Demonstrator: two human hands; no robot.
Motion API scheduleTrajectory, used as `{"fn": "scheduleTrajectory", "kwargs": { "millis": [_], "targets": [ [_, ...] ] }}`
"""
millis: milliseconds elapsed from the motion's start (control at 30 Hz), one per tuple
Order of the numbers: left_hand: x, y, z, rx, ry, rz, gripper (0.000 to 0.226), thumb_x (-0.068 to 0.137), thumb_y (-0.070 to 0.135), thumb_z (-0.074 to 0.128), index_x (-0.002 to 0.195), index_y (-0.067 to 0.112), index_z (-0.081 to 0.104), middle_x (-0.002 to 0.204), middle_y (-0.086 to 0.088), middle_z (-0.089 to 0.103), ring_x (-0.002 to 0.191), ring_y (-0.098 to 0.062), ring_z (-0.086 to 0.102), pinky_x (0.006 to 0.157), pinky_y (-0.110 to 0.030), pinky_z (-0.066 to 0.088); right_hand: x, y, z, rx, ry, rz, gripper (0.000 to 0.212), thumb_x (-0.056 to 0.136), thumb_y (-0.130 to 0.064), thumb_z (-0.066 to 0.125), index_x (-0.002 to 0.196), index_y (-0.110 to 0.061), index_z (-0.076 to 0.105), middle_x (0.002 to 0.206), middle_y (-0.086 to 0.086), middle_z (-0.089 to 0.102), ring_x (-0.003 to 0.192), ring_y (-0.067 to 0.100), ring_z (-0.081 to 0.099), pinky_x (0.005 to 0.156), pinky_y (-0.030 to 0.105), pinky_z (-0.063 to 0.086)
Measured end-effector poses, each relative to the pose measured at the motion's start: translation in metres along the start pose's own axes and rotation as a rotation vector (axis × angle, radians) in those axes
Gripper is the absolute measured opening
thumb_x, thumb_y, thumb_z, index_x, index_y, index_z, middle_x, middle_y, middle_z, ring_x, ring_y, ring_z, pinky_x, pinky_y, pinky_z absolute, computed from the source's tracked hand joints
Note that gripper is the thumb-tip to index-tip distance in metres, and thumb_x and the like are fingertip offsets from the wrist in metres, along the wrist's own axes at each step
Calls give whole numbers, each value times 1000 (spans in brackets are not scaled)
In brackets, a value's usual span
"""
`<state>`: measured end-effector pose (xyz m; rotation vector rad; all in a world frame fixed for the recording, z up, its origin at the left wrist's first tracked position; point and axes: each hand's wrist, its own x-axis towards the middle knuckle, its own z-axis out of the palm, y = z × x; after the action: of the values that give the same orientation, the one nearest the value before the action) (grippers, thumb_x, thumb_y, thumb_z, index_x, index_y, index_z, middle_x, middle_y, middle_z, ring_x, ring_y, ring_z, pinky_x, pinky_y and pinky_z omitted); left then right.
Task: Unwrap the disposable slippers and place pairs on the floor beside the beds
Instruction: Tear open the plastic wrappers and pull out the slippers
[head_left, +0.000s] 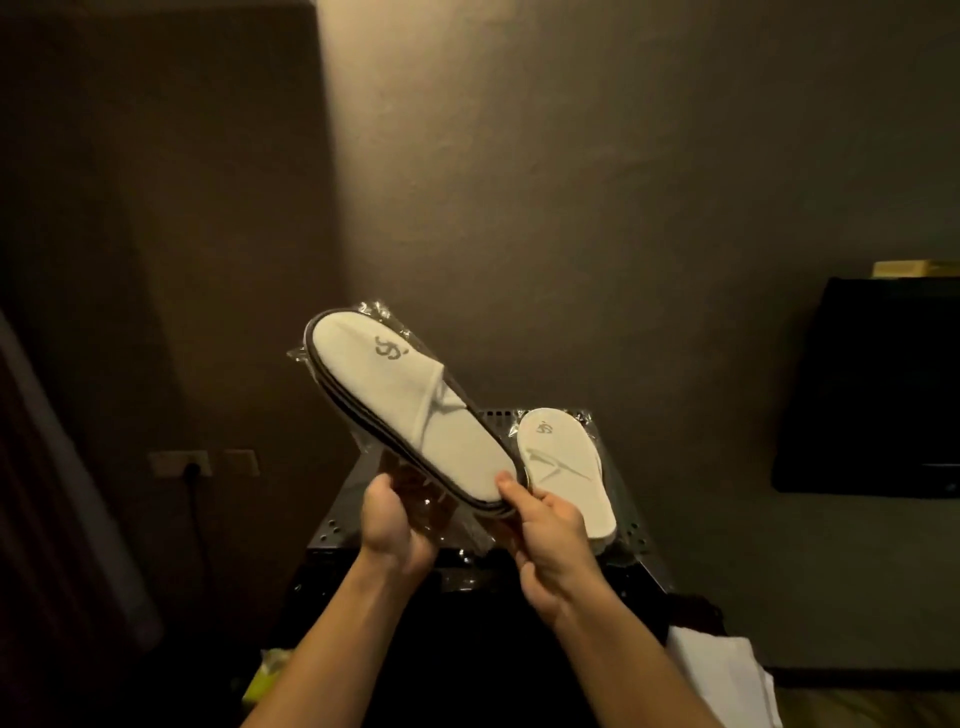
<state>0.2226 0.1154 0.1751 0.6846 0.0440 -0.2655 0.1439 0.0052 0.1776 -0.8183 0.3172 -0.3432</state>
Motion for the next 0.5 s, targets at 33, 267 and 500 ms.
{"fn": "scheduleTrajectory", "kwargs": {
  "millis": [33,267,500],
  "targets": [
    [1,1,-4,-22,-45,5,48,94,32,37,116,3,68,118,-22,64,107,-37,63,99,-49,49,-1,3,2,16,12,-5,19,89,-3,69,104,9,66,95,25,75,72,25,74,66,35,64],
    [-10,12,8,294,-45,188,44,86,15,72,127,2,60,119,-22,69,102,-38,68,93,-63,52,-11,18,6,-97,-86,50,18,91,-4,67,108,3,67,103,21,76,85,27,75,67,35,63],
    [-2,62,-9,449,-157,58,41,89,16,67,127,1,60,109,-18,71,76,-23,75,56,-30,59,-7,-48,-9,-732,75,-531,20,87,-21,76,96,-6,68,86,5,71,73,11,64,61,14,53]
  ]
}}
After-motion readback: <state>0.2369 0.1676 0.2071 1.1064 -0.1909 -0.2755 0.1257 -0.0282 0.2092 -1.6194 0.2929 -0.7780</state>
